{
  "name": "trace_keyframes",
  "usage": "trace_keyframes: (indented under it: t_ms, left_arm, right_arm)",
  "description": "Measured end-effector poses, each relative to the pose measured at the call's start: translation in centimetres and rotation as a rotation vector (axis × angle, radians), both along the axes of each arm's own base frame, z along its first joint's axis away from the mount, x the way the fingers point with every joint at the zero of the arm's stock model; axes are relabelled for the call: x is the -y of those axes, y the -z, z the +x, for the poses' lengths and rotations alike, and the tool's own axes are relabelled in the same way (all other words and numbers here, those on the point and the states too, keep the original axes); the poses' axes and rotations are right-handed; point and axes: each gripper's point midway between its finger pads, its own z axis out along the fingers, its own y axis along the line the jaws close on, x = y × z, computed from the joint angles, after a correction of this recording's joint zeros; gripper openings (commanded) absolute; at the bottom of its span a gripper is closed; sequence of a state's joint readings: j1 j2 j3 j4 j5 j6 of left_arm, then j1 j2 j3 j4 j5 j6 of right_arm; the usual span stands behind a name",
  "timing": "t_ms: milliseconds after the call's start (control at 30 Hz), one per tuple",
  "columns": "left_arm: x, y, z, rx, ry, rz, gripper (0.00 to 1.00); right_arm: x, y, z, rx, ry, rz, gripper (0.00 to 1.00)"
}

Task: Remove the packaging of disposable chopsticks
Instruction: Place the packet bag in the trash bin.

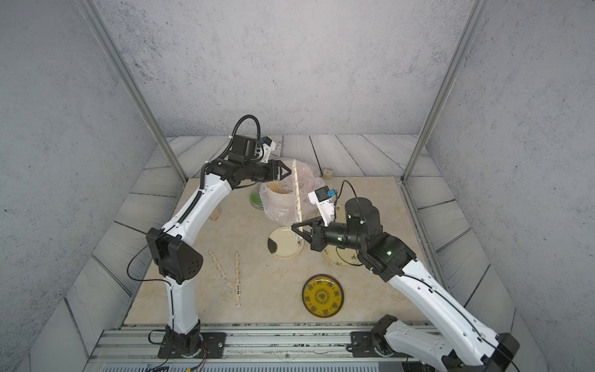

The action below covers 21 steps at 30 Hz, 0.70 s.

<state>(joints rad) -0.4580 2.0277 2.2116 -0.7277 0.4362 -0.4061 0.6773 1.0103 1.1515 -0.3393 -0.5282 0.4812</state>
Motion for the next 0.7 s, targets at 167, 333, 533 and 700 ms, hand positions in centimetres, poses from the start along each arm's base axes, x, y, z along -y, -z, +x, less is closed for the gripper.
trace_keyframes:
  t_ms: [167, 333, 533, 700]
  left_arm:
    - [-0.6, 0.8, 0.5, 0.022, -0.029, 0.153, 0.53]
    - [-0.8, 2.5, -0.2, 0.008, -0.016, 0.286, 0.53]
    - [-1.0, 4.7, -1.4, -0.031, 0.008, 0.364, 0.54]
    - [-2.1, 6.6, -2.1, -0.050, 0.007, 0.445, 0.55]
  right_arm:
    - [0.3, 0.2, -0.1, 0.002, 0.010, -0.012, 0.00]
    - [0.4, 0.5, -0.1, -0.003, 0.012, -0.024, 0.00]
    - [0.4, 0.5, -0.1, -0.002, 0.011, -0.023, 0.00]
    - [0.4, 0.5, -0.1, -0.004, 0.011, -0.024, 0.00]
